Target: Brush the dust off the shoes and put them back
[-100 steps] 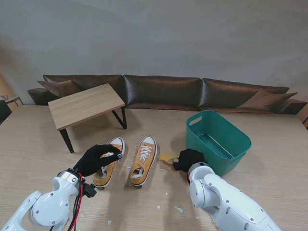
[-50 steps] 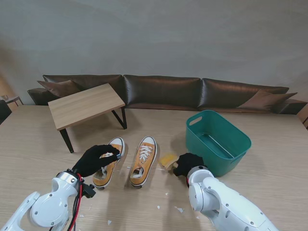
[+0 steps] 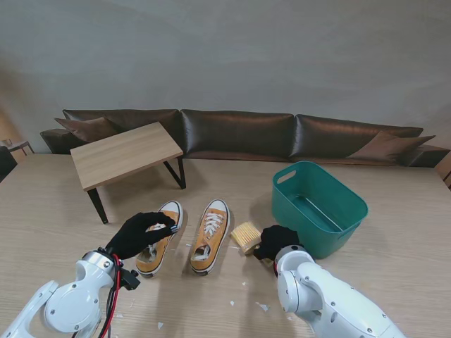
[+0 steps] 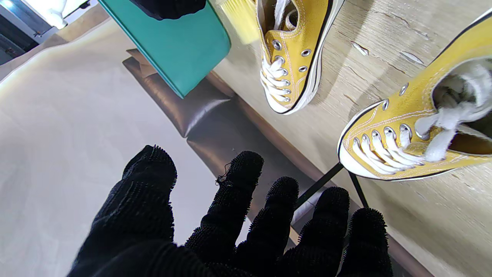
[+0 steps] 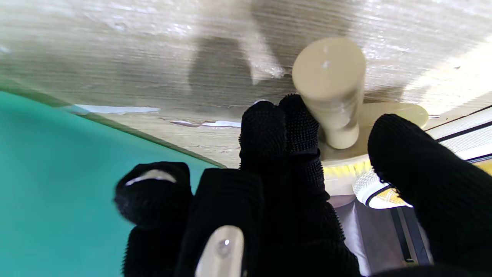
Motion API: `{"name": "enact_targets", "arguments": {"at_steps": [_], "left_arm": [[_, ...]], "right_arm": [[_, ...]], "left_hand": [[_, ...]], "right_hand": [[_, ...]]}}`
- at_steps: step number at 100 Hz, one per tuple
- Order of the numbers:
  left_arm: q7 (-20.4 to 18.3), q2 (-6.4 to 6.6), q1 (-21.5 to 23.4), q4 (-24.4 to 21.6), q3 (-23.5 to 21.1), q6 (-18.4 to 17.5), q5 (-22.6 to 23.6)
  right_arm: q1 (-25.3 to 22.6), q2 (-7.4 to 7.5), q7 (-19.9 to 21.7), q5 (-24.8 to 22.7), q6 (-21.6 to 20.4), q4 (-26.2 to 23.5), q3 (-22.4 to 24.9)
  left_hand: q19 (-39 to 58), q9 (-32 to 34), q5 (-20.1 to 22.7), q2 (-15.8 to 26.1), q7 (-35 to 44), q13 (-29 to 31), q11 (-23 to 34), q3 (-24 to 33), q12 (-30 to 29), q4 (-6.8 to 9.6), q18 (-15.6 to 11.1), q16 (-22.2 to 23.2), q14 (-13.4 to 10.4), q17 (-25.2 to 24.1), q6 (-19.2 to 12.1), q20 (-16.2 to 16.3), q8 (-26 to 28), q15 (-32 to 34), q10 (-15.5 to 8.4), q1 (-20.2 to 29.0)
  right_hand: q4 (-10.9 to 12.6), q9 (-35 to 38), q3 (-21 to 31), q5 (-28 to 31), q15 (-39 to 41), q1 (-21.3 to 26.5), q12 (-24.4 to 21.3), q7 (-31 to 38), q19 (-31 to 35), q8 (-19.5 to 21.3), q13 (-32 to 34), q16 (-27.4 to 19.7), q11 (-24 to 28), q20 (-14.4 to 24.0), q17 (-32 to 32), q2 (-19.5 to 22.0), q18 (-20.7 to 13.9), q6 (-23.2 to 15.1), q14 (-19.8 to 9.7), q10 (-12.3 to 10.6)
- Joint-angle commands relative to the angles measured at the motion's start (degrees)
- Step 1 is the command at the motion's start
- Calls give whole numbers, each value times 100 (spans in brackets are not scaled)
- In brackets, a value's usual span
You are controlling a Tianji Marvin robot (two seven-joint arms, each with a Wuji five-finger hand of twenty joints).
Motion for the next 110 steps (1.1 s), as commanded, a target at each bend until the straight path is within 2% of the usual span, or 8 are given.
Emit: {"name": "enact_targets", "arguments": {"at_steps": [1, 31, 67, 77, 89, 97, 104, 110], "left_arm": [[-124, -5, 21, -24, -10, -12, -23], [-122, -4, 15, -12, -17, -41, -18], [-113, -5, 15, 0, -23, -67, -12], [-127, -3, 2, 12, -7, -61, -18], [-146, 1, -16, 28, 15, -53, -26], [-147, 1, -21, 35, 25, -54, -26], [-141, 0, -24, 40, 34, -62, -27], [-135, 0, -28, 45, 42, -73, -22]], "right_arm": [[-7, -19, 59, -28, -21, 14, -23], [-145, -41, -97, -107, -18, -161, 137], [-536, -113, -303, 91, 15, -788, 543], [-697, -158, -453, 249, -53, -1024, 722], [-893, -196, -623, 348, -188, -1324, 930], [-1034, -214, -720, 427, -371, -1527, 1081], [-1165, -213, -768, 488, -655, -1697, 1235], [-1284, -219, -826, 561, -867, -1830, 1352]], "left_hand": [[-173, 117, 57, 280, 0, -105, 2, -147, -20, 148, -11, 34, 76, -26, 11, 86, 27, 33, 36, 132], [-173, 122, 52, 280, -2, -111, 2, -153, -19, 148, -9, 33, 85, -25, 5, 85, 27, 32, 37, 130], [-175, 120, 53, 279, -2, -107, 0, -156, -20, 149, -8, 32, 92, -29, 11, 83, 26, 32, 41, 132], [-174, 123, 51, 278, -3, -113, 2, -157, -20, 149, -11, 30, 89, -26, 10, 83, 26, 29, 38, 130], [-174, 119, 43, 275, -6, -111, 1, -157, -20, 149, -17, 31, 82, -29, 1, 83, 25, 30, 40, 133], [-174, 113, 31, 277, -12, -115, -1, -156, -20, 149, -13, 30, 82, -29, 10, 83, 22, 29, 43, 133], [-174, 118, 28, 278, -14, -113, 2, -157, -20, 148, -18, 31, 86, -32, -4, 83, 21, 29, 33, 130], [-174, 114, 28, 274, -15, -115, 0, -158, -20, 148, -8, 30, 84, -29, -3, 84, 20, 28, 36, 132]], "right_hand": [[96, -25, -68, -161, 57, -180, -68, -139, 0, 64, -33, -62, 54, -46, 1145, -258, -134, 342, -839, 109], [96, -93, -126, -217, -57, -215, -225, -282, -66, 90, -37, -135, -85, -69, 1130, -197, -98, 356, -767, 170], [116, 67, -200, -77, -48, -284, -285, -333, -39, 86, -35, -152, -71, -43, 1128, -105, -39, 314, -735, 196], [132, 4, -258, -98, -118, -333, -295, -390, -218, 84, -40, -202, -110, -112, 1089, -38, 103, 312, -614, 210], [153, -278, -353, -222, -537, -367, -271, -511, -799, 111, -44, -483, -146, -357, 908, 46, 522, 274, -211, 305], [163, -629, -407, -376, -1179, -367, -276, -613, -1209, 128, -56, -860, -203, -356, 357, 98, 754, 206, 234, 386], [183, -962, -478, -574, -2222, -385, -414, -770, -1642, 116, -76, -1378, -414, -253, -309, 213, 913, 180, 670, 468], [199, -1181, -523, -669, -3281, -381, -574, -921, -2090, 79, -129, -1781, -594, -183, -834, 261, 1022, 111, 915, 514]]}}
